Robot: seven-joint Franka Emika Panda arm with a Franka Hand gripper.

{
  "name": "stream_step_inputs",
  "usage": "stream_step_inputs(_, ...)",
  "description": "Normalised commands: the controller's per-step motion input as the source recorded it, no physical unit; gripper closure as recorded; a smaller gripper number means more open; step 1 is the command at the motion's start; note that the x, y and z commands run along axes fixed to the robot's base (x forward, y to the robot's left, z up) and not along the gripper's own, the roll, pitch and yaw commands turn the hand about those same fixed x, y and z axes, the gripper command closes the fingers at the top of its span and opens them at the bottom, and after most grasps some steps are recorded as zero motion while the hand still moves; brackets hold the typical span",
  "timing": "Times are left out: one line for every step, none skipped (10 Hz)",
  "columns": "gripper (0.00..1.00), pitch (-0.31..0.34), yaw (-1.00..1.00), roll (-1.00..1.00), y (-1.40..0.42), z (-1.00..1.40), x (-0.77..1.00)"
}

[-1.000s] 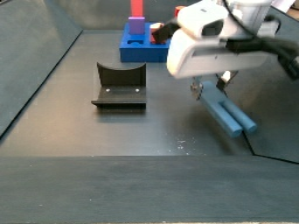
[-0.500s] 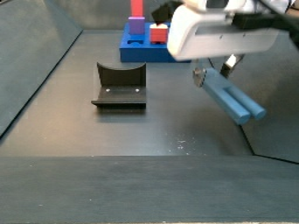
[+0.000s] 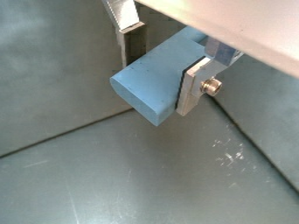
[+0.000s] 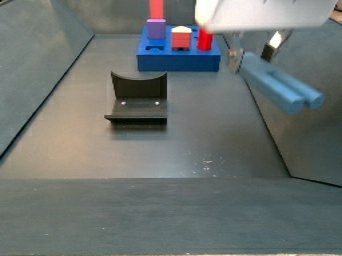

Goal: Pick up the square-circle object. Move up. Place the square-circle object on the fixture. Regrasp the square-circle object. Rotate the square-circle object. Move to above the board. Insert the square-circle object.
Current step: Place the square-circle object on the fixture.

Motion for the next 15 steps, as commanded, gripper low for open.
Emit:
stream_step_inputs(1.00, 0.021, 0.02, -0.10, -0.02, 0.72, -0.01)
stream_step_inputs(1.00, 0.026, 0.02, -0.11, -0.02, 0.57, 0.00)
stream_step_inputs(1.00, 0.035, 0.02, -0.13, -0.01, 0.37, 0.01)
stream_step_inputs(1.00, 0.039, 0.02, -0.13, -0.01, 0.28, 0.01)
stream_step_inputs(1.00, -0.078, -1.00, -0.13, -0.24, 0.08, 1.00)
stream_step_inputs(1.00, -0.073, -1.00, -0.14, -0.23, 0.07, 1.00)
stream_step_inputs(1.00, -0.068, -0.99, -0.19, -0.20, 0.05, 1.00)
stream_step_inputs(1.00, -0.051, -0.75, -0.19, -0.18, 0.05, 1.00)
stream_step_inputs(1.00, -0.026, -0.45, -0.17, -0.17, 0.05, 1.00)
stream_step_inputs(1.00, -0.010, -0.33, -0.15, -0.16, 0.04, 1.00)
stream_step_inputs(1.00, 0.017, -0.19, -0.14, -0.14, 0.04, 1.00)
stream_step_inputs(1.00, 0.036, -0.13, -0.13, -0.12, 0.04, 1.00)
stream_step_inputs(1.00, 0.055, -0.09, -0.11, -0.11, 0.03, 1.00)
stream_step_inputs(1.00, 0.080, -0.06, -0.10, -0.09, 0.03, 1.00)
stream_step_inputs(1.00, 0.097, -0.04, -0.08, -0.08, 0.03, 1.00)
